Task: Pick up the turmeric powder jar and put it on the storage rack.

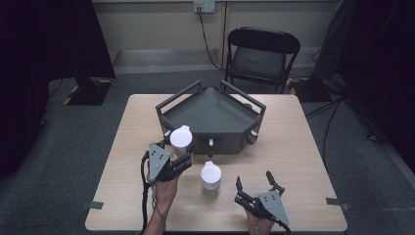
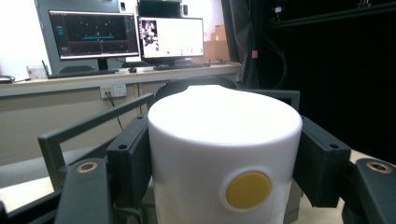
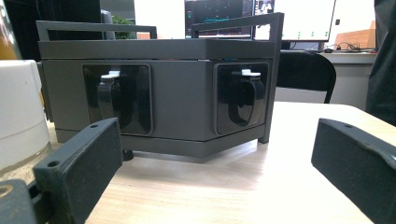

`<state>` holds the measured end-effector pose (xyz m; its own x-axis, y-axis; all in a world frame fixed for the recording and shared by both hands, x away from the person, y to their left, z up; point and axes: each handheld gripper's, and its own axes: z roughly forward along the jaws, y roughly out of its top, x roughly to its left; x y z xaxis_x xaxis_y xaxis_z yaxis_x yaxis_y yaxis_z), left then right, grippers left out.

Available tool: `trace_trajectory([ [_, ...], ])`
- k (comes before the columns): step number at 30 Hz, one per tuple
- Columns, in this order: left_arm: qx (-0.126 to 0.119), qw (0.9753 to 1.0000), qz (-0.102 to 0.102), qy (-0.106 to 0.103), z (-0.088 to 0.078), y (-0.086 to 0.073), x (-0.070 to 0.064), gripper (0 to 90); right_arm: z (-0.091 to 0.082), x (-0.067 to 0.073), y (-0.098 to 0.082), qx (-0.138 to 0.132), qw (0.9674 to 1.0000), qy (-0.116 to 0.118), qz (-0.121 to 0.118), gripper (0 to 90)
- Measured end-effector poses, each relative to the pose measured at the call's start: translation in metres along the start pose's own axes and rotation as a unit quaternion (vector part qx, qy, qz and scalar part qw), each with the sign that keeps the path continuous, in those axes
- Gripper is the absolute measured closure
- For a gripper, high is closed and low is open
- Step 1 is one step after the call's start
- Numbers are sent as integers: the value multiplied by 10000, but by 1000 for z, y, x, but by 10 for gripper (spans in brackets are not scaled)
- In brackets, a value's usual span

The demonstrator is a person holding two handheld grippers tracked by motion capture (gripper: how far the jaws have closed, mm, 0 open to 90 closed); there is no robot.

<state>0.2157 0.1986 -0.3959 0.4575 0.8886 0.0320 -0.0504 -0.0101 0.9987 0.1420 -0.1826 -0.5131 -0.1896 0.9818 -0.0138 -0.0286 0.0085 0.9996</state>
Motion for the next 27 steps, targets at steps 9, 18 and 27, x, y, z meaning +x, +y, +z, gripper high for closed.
trace_trajectory([
  [9, -97, 9999, 80, -62, 8, 16, 4, 309, 0, 0, 0, 2, 10000, 0, -2, 9],
  [18, -206, 9996, 131, -161, 19, 25, 6, 309, 0, 0, 0, 2, 10000, 1, 1, 9],
  [27, -249, 9995, 165, -139, 38, 38, 6, 310, 0, 0, 0, 6, 10000, -1, 19, 9],
])
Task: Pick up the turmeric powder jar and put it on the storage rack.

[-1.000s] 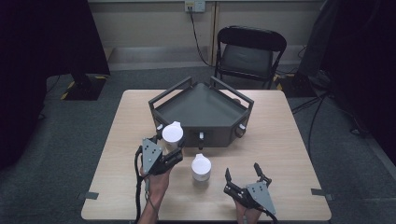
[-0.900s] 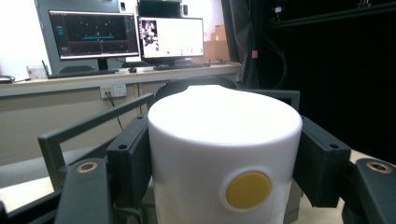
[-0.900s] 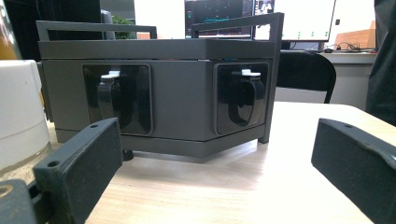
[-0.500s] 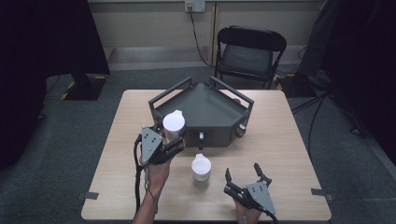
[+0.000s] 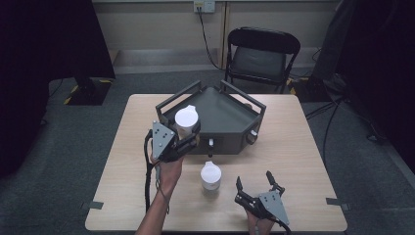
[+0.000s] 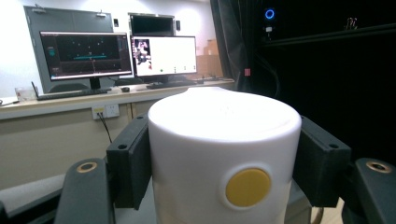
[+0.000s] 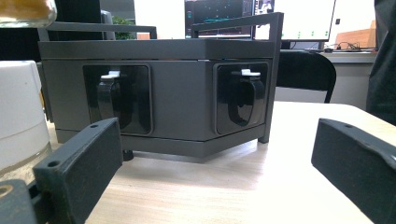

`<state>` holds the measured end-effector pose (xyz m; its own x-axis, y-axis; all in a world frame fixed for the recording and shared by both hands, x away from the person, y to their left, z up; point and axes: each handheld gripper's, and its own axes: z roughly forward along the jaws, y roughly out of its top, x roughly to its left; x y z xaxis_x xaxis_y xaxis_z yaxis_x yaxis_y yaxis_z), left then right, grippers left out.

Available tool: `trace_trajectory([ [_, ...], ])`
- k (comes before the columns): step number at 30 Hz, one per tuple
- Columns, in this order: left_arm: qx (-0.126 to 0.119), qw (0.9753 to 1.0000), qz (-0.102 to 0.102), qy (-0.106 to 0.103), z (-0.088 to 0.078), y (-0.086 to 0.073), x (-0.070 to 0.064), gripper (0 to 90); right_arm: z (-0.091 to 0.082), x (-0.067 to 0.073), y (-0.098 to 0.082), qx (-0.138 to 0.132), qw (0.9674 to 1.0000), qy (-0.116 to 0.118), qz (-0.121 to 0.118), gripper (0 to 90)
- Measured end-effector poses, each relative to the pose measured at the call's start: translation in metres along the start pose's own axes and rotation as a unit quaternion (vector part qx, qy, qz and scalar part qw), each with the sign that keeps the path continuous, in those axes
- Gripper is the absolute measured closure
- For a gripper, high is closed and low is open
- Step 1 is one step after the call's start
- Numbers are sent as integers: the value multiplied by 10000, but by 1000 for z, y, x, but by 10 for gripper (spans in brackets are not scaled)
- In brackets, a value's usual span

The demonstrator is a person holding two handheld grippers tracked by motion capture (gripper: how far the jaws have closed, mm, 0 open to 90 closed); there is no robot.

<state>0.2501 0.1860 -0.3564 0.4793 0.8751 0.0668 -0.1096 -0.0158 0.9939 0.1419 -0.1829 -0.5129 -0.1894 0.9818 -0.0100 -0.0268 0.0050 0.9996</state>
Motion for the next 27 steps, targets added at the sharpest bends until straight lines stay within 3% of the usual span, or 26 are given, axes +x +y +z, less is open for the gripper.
trace_trajectory([
  [3, -17, 10000, 41, 61, 8, 1, -1, 309, 0, 0, 0, 1, 10000, -1, 1, 9],
  [9, 32, 9998, -91, 160, 24, 3, 3, 309, 0, 0, 0, 3, 10000, 5, -1, 9],
  [18, 168, 9992, -151, 327, 61, 6, 5, 309, 0, 0, 0, 7, 10000, 11, -22, 9],
  [27, 344, 9986, -152, 361, 81, 1, 5, 309, 0, 0, 0, 5, 10000, 15, -20, 9],
])
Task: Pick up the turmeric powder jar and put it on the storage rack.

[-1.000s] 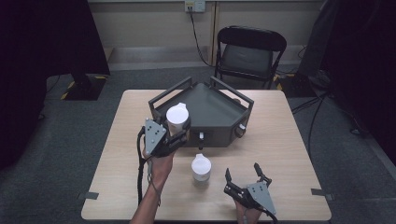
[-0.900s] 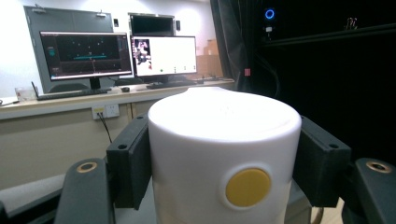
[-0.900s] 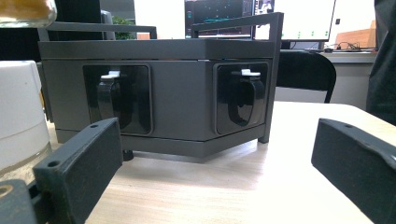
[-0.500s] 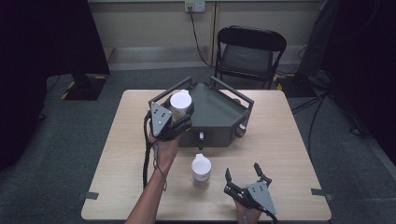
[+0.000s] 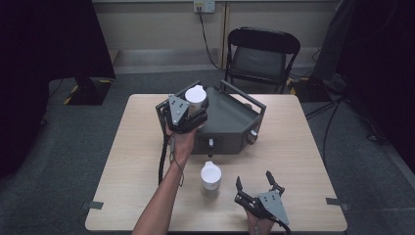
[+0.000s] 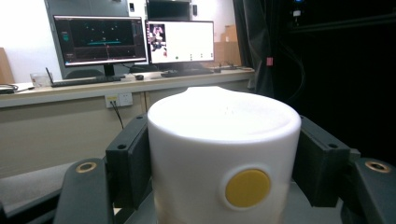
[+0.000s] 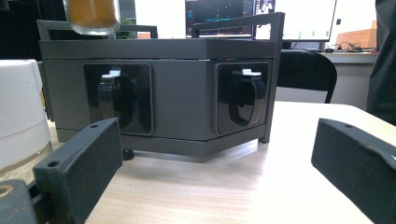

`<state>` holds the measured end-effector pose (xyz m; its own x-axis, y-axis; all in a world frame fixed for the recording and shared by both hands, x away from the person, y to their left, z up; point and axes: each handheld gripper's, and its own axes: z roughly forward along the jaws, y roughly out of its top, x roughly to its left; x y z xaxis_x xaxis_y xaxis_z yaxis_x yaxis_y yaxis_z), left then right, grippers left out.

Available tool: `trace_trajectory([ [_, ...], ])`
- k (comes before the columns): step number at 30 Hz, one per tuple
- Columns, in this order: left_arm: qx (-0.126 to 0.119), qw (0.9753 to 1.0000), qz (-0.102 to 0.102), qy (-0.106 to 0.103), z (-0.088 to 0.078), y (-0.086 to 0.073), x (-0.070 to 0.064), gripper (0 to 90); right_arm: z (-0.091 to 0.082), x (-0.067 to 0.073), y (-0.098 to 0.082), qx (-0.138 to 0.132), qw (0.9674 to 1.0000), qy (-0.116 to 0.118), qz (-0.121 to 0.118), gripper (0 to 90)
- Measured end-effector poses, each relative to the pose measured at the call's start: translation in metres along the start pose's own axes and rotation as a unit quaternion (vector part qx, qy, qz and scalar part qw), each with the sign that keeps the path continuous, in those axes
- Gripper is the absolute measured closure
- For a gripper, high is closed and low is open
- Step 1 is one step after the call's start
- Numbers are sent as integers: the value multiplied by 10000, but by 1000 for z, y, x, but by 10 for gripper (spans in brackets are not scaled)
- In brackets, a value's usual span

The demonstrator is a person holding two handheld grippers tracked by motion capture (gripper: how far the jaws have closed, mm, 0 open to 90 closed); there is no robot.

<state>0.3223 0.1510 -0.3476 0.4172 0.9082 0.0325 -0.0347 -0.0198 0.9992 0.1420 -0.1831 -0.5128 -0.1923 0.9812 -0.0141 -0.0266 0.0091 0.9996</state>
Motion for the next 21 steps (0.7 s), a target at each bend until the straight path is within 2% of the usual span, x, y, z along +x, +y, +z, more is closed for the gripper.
trace_trajectory([
  [12, 222, 9998, -12, 5, 8, -6, 1, 309, 0, 0, 0, -1, 10000, 1, -7, 9],
  [19, 321, 9995, 69, 13, 10, -8, -1, 309, 0, 0, 0, 1, 10000, 0, -6, 9],
  [21, 318, 9995, 14, 11, 10, -8, 0, 309, 0, 0, 0, 1, 10000, 0, -5, 9],
])
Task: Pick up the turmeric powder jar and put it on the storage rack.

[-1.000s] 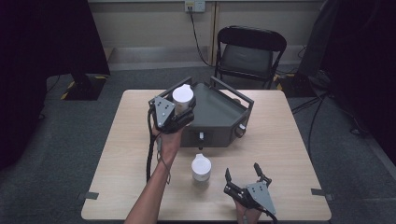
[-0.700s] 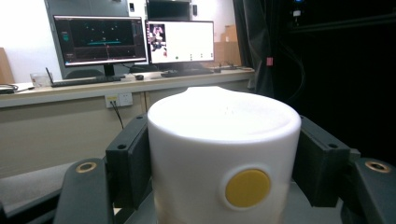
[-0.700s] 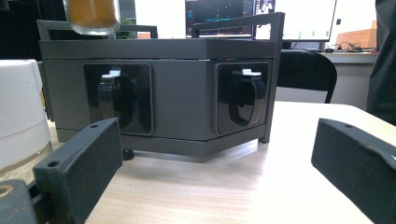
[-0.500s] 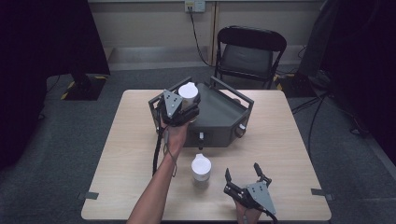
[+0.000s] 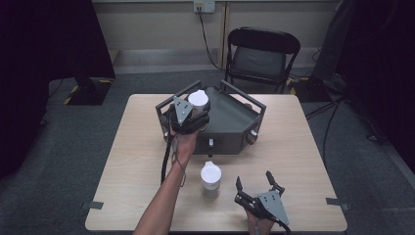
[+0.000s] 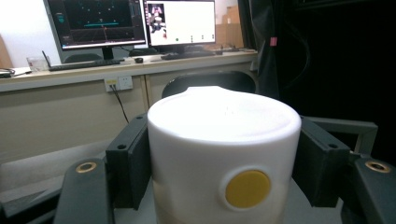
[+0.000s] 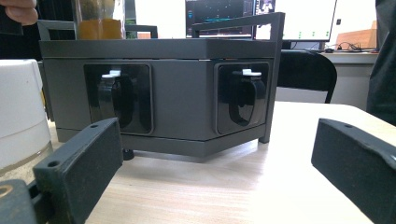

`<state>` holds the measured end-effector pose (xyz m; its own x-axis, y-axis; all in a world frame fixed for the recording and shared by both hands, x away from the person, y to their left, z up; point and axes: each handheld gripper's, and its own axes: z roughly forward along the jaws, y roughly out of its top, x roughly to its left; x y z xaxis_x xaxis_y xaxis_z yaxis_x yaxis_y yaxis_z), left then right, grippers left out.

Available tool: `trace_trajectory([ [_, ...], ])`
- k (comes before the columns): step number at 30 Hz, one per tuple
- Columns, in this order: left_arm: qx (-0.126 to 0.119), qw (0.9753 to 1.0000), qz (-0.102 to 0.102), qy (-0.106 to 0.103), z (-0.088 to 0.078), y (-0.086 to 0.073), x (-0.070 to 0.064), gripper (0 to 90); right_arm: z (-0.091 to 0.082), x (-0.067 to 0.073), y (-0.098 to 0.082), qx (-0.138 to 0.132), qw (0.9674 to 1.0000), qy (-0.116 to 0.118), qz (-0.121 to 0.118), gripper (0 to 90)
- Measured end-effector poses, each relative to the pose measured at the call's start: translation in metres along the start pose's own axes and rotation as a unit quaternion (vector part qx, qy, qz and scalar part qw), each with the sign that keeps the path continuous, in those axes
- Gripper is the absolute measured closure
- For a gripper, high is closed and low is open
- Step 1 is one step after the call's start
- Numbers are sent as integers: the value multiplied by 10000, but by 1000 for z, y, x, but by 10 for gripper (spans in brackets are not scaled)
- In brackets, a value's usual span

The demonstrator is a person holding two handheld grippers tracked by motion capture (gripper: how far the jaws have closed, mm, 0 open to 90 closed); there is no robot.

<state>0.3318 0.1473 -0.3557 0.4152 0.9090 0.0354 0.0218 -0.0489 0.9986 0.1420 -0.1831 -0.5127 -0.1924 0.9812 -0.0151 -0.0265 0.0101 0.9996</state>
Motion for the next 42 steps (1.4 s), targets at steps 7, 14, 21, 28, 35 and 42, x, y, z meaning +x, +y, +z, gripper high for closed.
trace_trajectory([
  [7, 25, 9998, -210, 12, 0, 0, 4, 308, 0, 0, 0, -2, 10000, -2, -2, 9],
  [14, -17, 9996, -284, -10, -1, -3, 7, 308, 0, 0, 0, -3, 10000, -1, -5, 9],
  [21, 0, 9993, -375, -27, -1, -3, 9, 304, 0, 0, 0, -4, 10000, -5, -4, 9],
  [28, -115, 9992, -387, -22, 0, -6, 10, 136, 0, 0, 0, -3, 10000, -4, -4, 9],
  [35, -197, 9988, -449, -24, -3, -6, 11, 13, 0, 0, 0, 1, 10000, -6, -5, 10],
  [42, -363, 9988, -334, -33, -11, -6, 9, 0, 0, 1, 0, 3, 10000, -14, -4, 10],
])
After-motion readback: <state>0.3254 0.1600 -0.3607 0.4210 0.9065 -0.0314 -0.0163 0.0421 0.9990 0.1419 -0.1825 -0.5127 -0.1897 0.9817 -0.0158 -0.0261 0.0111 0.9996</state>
